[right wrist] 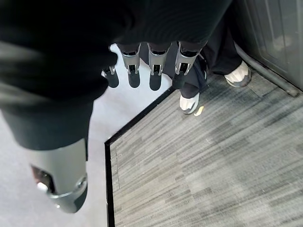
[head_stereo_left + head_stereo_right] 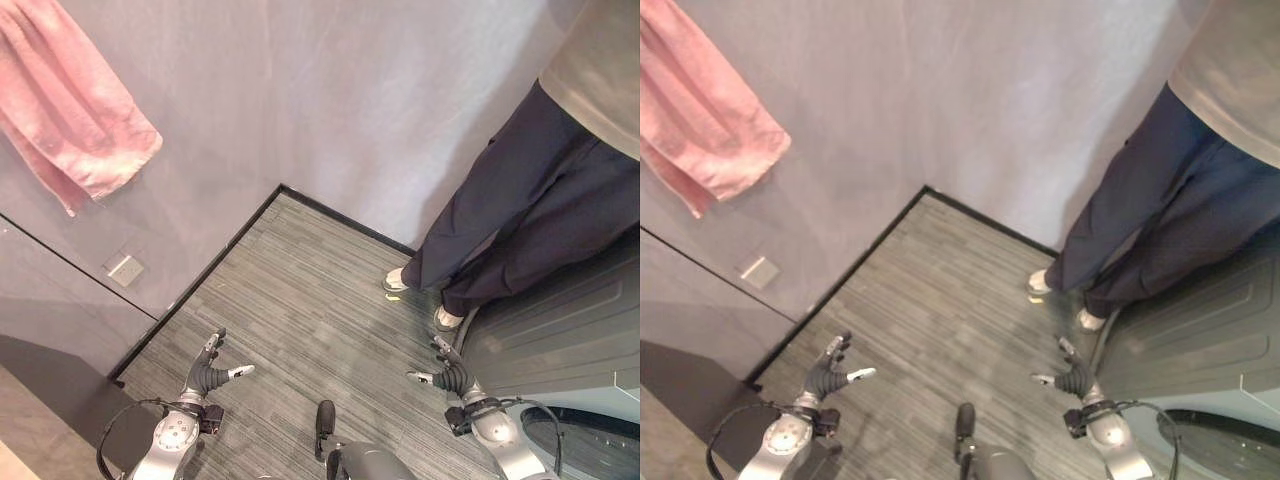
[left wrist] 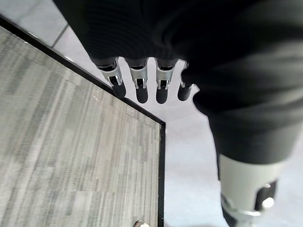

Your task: Put brush and paste in cup on sink, flatten towel.

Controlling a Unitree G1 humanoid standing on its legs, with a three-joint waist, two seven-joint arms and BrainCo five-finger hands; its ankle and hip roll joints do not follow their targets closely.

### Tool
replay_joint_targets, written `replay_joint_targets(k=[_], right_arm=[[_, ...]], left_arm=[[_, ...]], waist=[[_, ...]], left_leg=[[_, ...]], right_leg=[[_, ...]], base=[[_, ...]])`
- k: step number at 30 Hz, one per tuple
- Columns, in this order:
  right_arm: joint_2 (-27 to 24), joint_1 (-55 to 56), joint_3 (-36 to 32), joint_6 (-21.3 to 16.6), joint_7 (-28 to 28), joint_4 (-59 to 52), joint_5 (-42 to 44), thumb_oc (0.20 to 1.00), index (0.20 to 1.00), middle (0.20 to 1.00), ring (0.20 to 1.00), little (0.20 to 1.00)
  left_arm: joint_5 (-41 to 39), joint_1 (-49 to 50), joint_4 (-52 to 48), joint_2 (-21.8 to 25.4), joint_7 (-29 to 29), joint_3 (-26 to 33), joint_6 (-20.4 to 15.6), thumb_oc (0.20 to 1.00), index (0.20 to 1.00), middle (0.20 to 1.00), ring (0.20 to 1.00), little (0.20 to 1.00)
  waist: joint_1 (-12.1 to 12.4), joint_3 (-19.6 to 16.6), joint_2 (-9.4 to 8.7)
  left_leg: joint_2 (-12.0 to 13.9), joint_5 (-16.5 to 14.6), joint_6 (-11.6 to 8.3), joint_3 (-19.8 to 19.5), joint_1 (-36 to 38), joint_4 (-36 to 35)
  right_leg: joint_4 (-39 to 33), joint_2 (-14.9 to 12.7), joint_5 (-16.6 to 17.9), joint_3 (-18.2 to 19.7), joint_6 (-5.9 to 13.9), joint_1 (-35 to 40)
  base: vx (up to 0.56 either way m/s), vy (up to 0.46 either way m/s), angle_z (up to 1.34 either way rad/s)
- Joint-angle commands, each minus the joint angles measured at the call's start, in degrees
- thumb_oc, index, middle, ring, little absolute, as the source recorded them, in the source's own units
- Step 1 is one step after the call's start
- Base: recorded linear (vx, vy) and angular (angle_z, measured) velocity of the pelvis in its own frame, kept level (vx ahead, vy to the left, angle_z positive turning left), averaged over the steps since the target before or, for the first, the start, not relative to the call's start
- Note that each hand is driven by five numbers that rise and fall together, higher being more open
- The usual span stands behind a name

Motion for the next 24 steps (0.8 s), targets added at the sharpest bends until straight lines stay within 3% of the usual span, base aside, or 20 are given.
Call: replay_joint_targets(k=[1, 2, 3, 4, 5, 6, 7, 8, 9, 10, 14, 15, 24], right_arm=[[-1.96, 1.86, -0.64, -3.65, -1.02, -6.18, -0.13, 1.000, 1.000, 1.000, 1.000, 1.000], [-2.48, 1.80, -0.64, -3.66, -1.31, -6.59, -0.50, 1.000, 1.000, 1.000, 1.000, 1.000], [-2.48, 1.78, -0.68, -3.66, -1.32, -6.60, -0.51, 1.000, 1.000, 1.000, 1.000, 1.000], [-2.49, 2.62, -1.62, -3.47, -1.66, -7.21, -0.47, 1.000, 1.000, 1.000, 1.000, 1.000], [-2.63, 3.29, -2.13, -3.40, -1.82, -7.71, -0.70, 1.000, 1.000, 1.000, 1.000, 1.000], [-2.65, 4.12, -2.61, -3.45, -1.93, -8.29, -0.85, 1.000, 1.000, 1.000, 1.000, 1.000], [-2.64, 4.18, -2.65, -3.43, -1.92, -8.34, -0.85, 1.000, 1.000, 1.000, 1.000, 1.000], [-2.42, 4.51, -2.85, -3.39, -2.06, -8.90, -1.38, 1.000, 1.000, 1.000, 1.000, 1.000], [-2.25, 4.73, -2.92, -3.32, -2.02, -9.16, -1.48, 1.000, 1.000, 1.000, 1.000, 1.000], [-1.61, 5.22, -2.68, -3.16, -1.35, -9.63, -2.04, 1.000, 1.000, 1.000, 1.000, 1.000], [-1.02, 5.62, -2.61, -2.86, -1.14, -9.06, -2.63, 1.000, 1.000, 1.000, 1.000, 1.000], [-0.11, 5.66, -2.79, -2.52, -0.79, -8.32, -2.83, 1.000, 1.000, 1.000, 1.000, 1.000], [2.14, 4.76, -1.80, -2.82, 0.37, -8.32, -1.98, 1.000, 1.000, 1.000, 1.000, 1.000]], left_arm=[[2.57, -1.30, -2.59, 3.04, 1.00, -1.64, -2.61, 1.000, 1.000, 1.000, 1.000, 1.000], [2.60, -2.11, -2.65, 3.04, 1.18, -2.14, -2.49, 1.000, 1.000, 1.000, 1.000, 1.000], [2.61, -2.18, -2.63, 3.03, 1.19, -2.17, -2.49, 1.000, 1.000, 1.000, 1.000, 1.000], [2.33, -3.24, -2.43, 2.96, 1.18, -2.60, -2.47, 1.000, 1.000, 1.000, 1.000, 1.000], [2.12, -3.48, -2.32, 2.76, 1.16, -2.76, -2.62, 1.000, 1.000, 1.000, 1.000, 1.000], [2.37, -3.65, -1.99, 2.67, 1.21, -2.89, -2.50, 1.000, 1.000, 1.000, 1.000, 1.000], [2.38, -3.65, -1.98, 2.68, 1.22, -2.92, -2.50, 1.000, 1.000, 1.000, 1.000, 1.000], [3.36, -3.81, -2.10, 3.29, 1.31, -2.85, -2.43, 1.000, 1.000, 1.000, 1.000, 1.000], [3.56, -3.71, -2.28, 3.50, 1.34, -2.67, -2.25, 1.000, 1.000, 1.000, 1.000, 1.000], [3.63, -3.29, -2.59, 3.45, 1.29, -2.31, -2.30, 1.000, 1.000, 1.000, 1.000, 1.000], [3.52, -2.96, -3.13, 3.52, 1.19, -2.10, -2.18, 1.000, 1.000, 1.000, 1.000, 1.000], [3.45, -2.36, -3.33, 3.61, 0.96, -1.84, -2.11, 1.000, 1.000, 1.000, 1.000, 1.000], [3.23, -0.67, -5.89, 5.15, 0.15, -1.39, -2.27, 1.000, 1.000, 1.000, 1.000, 1.000]], waist=[[0.69, 2.03, -1.89], [0.73, 2.86, -2.22], [0.77, 2.91, -2.18], [0.39, 3.37, -2.48], [0.60, 3.50, -2.71], [1.08, 3.58, -2.73], [1.13, 3.47, -2.78], [1.80, 3.47, -2.48], [1.75, 3.34, -2.27], [1.96, 2.60, -2.19], [1.80, 1.77, -2.14], [1.72, 1.41, -2.64], [2.86, -0.81, -3.75]], left_leg=[[2.98, 16.53, -3.83, 4.27, -8.94, 7.40], [2.93, 16.78, -3.60, 6.67, -11.36, 9.21], [2.93, 16.65, -3.58, 6.68, -11.51, 9.52], [3.48, 13.79, -2.64, 12.64, -14.89, 3.98], [3.42, 12.92, -2.34, 15.48, -17.27, 1.21], [3.77, 16.29, -2.53, 18.61, -22.59, -1.03], [3.75, 16.30, -2.53, 18.66, -22.70, -1.00], [4.71, 21.51, -3.81, 20.86, -25.63, -3.62], [5.55, 22.36, -3.96, 22.15, -25.43, -4.47], [5.93, 20.98, -3.17, 23.61, -22.25, -5.99], [5.35, 20.39, -2.39, 23.25, -21.65, -5.36], [4.67, 18.36, -1.71, 23.41, -20.86, -3.72], [2.91, 13.86, 0.35, 23.71, -19.96, -1.18]], right_leg=[[5.40, -6.40, -6.61, -0.74, 8.65, 3.60], [4.78, -6.88, -6.74, -1.41, 8.34, 4.54], [4.76, -6.85, -6.72, -1.41, 8.36, 4.54], [3.18, -8.23, -7.05, -2.80, 8.81, 6.34], [1.99, -9.13, -7.16, -3.41, 9.35, 7.68], [0.96, -9.16, -7.24, -3.76, 9.52, 9.59], [0.93, -9.19, -7.24, -3.71, 9.53, 9.50], [0.03, -8.44, -7.76, -3.17, 9.52, 11.38], [-0.10, -8.43, -8.11, -3.15, 9.54, 12.11], [0.47, -8.99, -9.40, -2.89, 10.07, 13.35], [1.63, -10.06, -10.45, -2.75, 10.24, 14.21], [2.36, -11.19, -11.04, -1.90, 10.82, 15.38], [1.70, -14.19, -8.68, -0.57, 13.36, 17.00]], base=[[0.03, -0.091, 0.18], [0.00, -0.049, 0.33], [0.06, -0.020, 0.40], [0.10, 0.013, 0.45], [0.18, 0.037, 0.48], [0.13, 0.039, 0.69], [0.22, 0.082, 0.96], [0.20, 0.093, 0.77], [0.37, 0.212, 0.29], [0.23, 0.158, -0.33], [0.18, 0.149, -0.33], [0.25, 0.244, -0.09], [0.13, 0.152, -0.04]])
